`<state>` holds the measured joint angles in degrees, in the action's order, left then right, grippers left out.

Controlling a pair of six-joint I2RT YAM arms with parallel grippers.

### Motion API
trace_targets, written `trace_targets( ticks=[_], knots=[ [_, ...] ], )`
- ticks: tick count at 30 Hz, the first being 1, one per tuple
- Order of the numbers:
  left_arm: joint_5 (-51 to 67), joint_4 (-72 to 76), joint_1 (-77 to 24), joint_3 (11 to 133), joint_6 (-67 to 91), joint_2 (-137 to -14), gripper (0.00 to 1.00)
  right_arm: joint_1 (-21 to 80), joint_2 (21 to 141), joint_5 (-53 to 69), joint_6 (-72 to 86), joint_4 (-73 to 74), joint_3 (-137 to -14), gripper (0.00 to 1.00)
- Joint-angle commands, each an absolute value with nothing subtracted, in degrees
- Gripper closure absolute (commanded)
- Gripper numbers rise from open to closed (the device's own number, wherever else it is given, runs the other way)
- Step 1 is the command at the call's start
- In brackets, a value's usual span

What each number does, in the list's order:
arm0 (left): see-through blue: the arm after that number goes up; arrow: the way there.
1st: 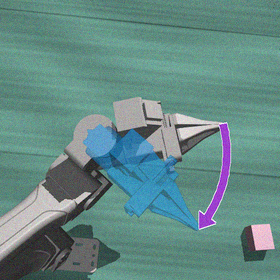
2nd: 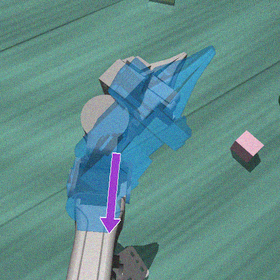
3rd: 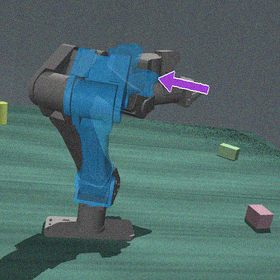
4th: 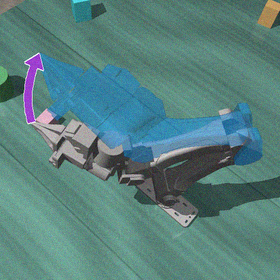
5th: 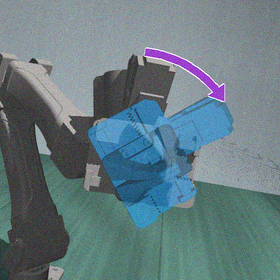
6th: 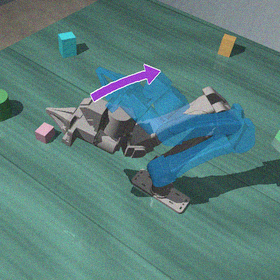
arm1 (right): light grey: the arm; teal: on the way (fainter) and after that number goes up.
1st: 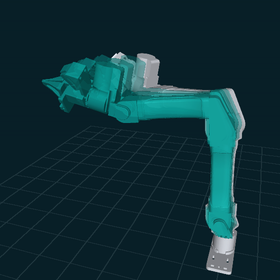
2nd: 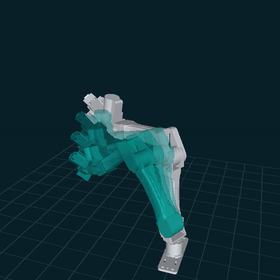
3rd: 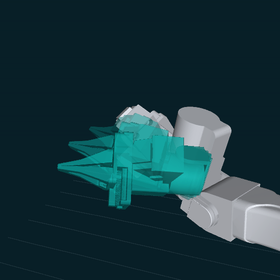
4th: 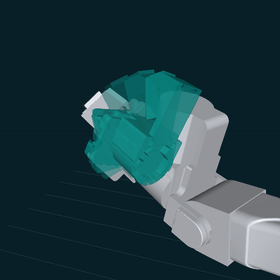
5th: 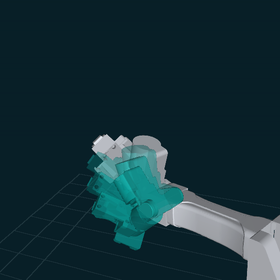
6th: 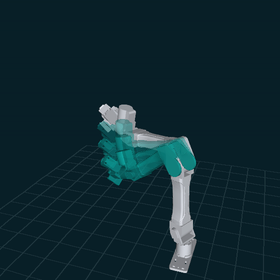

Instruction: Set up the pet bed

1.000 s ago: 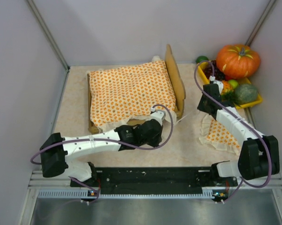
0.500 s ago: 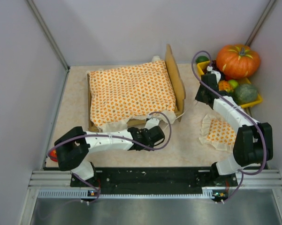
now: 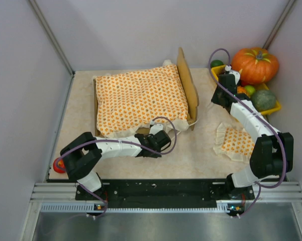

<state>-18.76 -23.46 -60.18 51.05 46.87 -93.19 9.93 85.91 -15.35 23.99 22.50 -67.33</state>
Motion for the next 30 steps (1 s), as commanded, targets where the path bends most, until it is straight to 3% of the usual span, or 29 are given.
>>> trace_targets(
  ticks=[1, 18, 25, 30],
  knots=[
    [-17.93, -25.31, -59.24, 51.24, 47.10, -94.92, 1.00, 7.04, 82.28, -20.91, 24.43, 18.02, -69.88, 1.00],
    [-22.59, -27.95, -54.93, 49.57, 46.50, -92.37, 1.00, 3.60, 75.32, -18.55, 25.58, 17.75, -63.90, 1.00],
    [-15.03, -20.83, -55.02, 53.25, 42.89, -91.41, 1.00, 3.78, 68.21, -3.63, 26.63, 19.33, -55.22, 1.00],
    [-13.28, -20.22, -55.02, 55.81, 41.40, -90.88, 0.73, 8.07, 58.56, 5.18, 26.37, 22.67, -46.25, 1.00]
  ],
)
